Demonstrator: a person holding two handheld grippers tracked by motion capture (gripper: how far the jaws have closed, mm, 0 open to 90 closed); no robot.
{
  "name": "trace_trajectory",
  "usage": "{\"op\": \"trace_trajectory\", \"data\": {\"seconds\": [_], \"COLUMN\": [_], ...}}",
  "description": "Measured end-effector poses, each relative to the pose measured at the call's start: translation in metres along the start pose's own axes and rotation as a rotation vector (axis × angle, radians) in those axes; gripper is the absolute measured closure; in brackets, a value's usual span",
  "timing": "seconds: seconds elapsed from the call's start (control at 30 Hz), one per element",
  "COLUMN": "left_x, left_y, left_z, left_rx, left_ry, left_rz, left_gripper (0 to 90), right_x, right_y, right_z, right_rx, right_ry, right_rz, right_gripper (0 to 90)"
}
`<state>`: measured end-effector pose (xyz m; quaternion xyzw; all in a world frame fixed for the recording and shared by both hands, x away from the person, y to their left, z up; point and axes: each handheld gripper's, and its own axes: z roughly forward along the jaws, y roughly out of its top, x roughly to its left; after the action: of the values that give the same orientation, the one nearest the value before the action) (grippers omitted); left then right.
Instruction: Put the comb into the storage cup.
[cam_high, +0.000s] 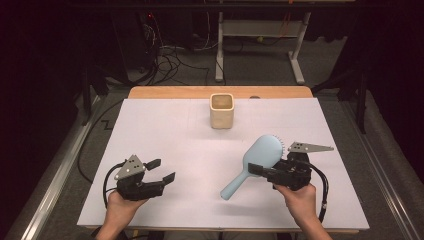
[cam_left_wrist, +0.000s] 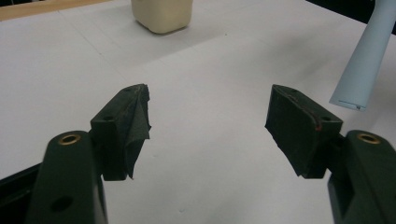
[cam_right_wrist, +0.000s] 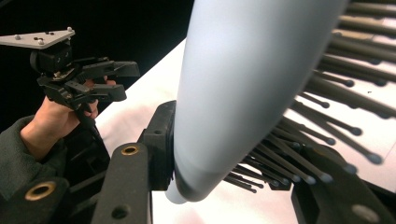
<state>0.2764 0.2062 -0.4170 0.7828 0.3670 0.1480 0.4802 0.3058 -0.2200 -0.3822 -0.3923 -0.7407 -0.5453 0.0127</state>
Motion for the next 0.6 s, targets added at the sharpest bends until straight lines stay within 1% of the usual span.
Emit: {"op": "trace_trajectory", "data": {"seconds": [0.43,0.6], "left_x": [0.009,0.011], "left_y": [-0.003,-0.005], "left_z": [-0.001,-0.001], "left_rx": [-0.011,-0.012], "left_ry": [0.026,0.038], "left_rz": [-0.024,-0.025], "left_gripper": [30.6,30.6], "right_x": [-0.003,-0.003], "right_y": [0.007,0.012], "right_z": [-0.007,-0.011], "right_rx": [0.008,0.008], "right_ry": [-0.028,-0.043], "right_rz": [-0.014,-0.022], "right_gripper": [55.4,55.4]}}
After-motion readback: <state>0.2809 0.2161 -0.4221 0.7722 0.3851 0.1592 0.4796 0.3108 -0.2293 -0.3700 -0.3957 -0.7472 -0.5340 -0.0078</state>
